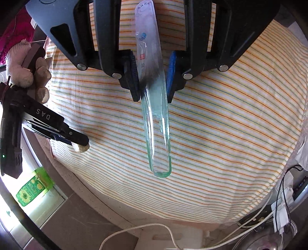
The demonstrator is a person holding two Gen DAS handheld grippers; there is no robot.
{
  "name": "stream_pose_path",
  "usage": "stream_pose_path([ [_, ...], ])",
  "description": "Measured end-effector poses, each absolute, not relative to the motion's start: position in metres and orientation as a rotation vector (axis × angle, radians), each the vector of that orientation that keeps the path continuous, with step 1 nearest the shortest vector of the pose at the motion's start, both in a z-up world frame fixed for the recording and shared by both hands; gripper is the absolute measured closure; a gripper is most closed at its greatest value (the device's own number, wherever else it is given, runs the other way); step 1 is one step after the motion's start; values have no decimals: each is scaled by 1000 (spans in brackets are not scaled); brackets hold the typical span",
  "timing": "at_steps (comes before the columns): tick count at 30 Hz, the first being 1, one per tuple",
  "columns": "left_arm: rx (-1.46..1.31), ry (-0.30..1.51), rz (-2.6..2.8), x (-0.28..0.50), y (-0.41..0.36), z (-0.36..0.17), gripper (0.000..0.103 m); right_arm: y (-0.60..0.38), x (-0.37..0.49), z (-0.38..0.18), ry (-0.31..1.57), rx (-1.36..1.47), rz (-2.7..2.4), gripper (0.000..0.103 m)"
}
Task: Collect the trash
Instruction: 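Grasp the clear toothpaste tube with the left tool while the right tool grasps the bread piece, then carry the tube with the left tool while the right tool carries the bread over the basket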
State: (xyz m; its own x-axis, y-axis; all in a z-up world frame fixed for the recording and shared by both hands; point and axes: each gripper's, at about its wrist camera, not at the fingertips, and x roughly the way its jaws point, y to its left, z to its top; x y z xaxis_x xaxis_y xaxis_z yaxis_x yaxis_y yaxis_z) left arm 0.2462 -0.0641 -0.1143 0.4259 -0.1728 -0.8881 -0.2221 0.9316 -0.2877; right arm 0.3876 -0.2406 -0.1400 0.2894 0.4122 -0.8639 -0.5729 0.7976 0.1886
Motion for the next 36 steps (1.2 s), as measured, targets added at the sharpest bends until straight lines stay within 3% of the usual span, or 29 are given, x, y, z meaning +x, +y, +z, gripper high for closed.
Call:
stream_pose_path([
  [16, -378, 1042, -11, 197, -30, -69, 78, -259, 293, -80, 1006, -90, 669, 68],
  [36, -310, 1012, -47, 74, 17, -62, 78, -216, 146, -54, 980, -25, 665, 68],
])
